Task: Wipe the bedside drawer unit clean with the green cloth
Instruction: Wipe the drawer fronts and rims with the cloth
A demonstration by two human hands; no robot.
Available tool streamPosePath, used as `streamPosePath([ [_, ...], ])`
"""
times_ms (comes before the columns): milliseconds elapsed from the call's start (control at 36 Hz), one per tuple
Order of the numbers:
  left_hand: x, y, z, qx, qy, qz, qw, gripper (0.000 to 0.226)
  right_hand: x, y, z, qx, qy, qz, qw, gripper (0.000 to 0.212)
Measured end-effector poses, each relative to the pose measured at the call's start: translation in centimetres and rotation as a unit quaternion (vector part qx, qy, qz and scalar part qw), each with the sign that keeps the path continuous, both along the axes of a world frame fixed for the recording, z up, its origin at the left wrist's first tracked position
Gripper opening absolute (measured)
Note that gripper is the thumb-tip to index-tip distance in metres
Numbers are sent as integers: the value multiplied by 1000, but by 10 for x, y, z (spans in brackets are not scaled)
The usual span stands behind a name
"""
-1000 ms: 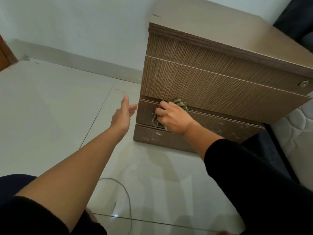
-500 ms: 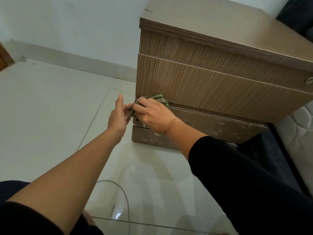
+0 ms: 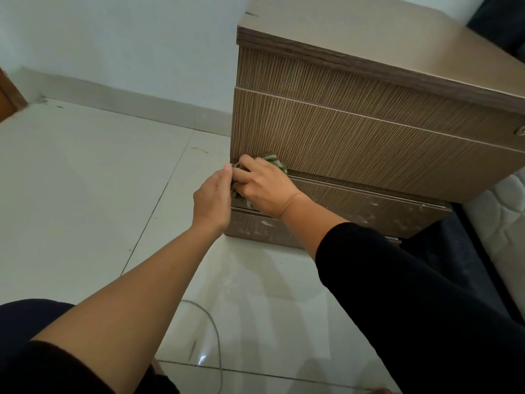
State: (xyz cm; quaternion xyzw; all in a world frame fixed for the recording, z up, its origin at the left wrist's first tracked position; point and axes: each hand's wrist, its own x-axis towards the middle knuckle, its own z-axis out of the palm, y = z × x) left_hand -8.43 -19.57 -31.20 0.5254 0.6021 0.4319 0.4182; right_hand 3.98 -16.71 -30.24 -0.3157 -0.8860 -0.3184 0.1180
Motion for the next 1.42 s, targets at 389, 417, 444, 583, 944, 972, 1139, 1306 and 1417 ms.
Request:
streamPosePath([
  [389,5,-11,-12,120,262,-163,944,60,36,-17,1,-3,-30,-29,999,32],
  [417,6,-11,-13,123,288,-172,934,60,40,-19,2,-3,-37,-32,999,32],
  [444,6,-11,-14,126,311,-177,925,60,45,-21,2,-3,-46,-38,998,33],
  [583,5,-10,-17,148,391,-182,890,61,65,-29,1,-2,-97,-76,992,30],
  [944,13,-9,-7,178,456,-225,843,60,105,-48,3,2,-111,-121,986,31],
  [972,13,-9,-7,182,460,-227,839,60,108,-50,3,2,-111,-126,986,32],
  [1139,23,-10,-2,195,480,-248,818,61,127,-60,1,3,-106,-148,983,34],
  [1306,39,-12,1,218,506,-273,789,63,143,-70,2,-17,-100,-171,980,9],
  [1417,53,-14,4,224,506,-289,781,62,155,-77,2,-25,-88,-190,978,6],
])
